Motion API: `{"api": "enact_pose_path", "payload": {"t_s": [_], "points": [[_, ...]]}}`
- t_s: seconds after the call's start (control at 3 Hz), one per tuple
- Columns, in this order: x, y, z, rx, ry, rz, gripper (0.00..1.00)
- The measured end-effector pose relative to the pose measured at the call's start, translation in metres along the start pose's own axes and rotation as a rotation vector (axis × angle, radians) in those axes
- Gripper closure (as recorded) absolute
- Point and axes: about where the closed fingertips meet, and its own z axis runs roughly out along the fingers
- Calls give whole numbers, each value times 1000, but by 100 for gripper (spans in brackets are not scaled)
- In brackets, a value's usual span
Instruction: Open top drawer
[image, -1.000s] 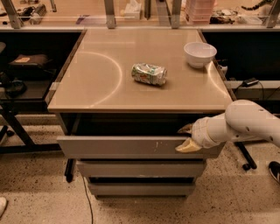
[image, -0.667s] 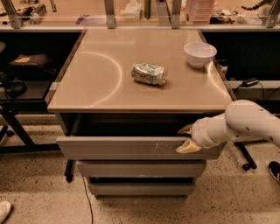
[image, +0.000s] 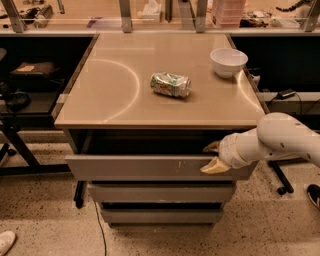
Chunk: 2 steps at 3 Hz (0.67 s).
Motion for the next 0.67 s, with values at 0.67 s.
{"api": "enact_pose_path", "payload": {"t_s": [0.67], "points": [[-9, 31, -1, -68, -50, 14, 21]]}}
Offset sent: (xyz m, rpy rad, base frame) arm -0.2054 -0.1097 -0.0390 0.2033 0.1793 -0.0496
